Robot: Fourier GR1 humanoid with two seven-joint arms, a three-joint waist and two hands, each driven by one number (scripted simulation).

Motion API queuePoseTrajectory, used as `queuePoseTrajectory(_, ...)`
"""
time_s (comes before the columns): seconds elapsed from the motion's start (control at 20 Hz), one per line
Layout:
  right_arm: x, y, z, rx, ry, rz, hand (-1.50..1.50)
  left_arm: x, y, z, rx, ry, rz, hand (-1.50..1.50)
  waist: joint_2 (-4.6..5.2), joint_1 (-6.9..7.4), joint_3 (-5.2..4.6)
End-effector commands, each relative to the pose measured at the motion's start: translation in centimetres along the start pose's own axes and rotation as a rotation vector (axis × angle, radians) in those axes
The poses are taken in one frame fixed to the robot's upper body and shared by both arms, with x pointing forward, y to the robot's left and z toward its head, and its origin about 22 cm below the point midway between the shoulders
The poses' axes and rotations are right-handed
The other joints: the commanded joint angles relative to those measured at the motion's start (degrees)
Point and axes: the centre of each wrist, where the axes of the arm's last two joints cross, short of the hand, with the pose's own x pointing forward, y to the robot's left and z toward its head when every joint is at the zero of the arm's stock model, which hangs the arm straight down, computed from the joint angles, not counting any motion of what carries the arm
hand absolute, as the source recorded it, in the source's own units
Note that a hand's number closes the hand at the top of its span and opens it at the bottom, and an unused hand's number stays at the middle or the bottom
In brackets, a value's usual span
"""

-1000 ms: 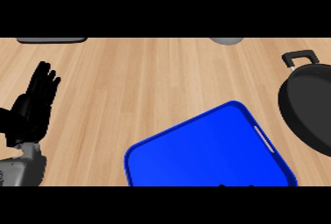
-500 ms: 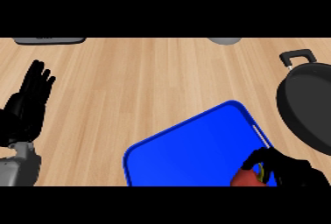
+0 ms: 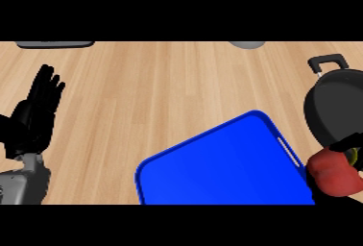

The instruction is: Pick the bell pepper from the tray and place it in the pot

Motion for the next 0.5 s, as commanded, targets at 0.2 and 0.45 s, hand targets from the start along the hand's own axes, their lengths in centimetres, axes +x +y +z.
queuePoseTrajectory(0.2,-3.8,-3.6,-3.3,-0.011,0.049,-0.266,1.5,-0.2,0.3,-0.2,-0.023,0.012,-0.007,0.0,0.16,0.56,0.07)
queuePoseTrajectory(0.45,-10.1,-2.5,-6.6,-0.046,0.122,-0.384,1.5,-0.4,-1.7,0.4,-0.028,0.003,0.002,0.0,0.3,1.36,0.11)
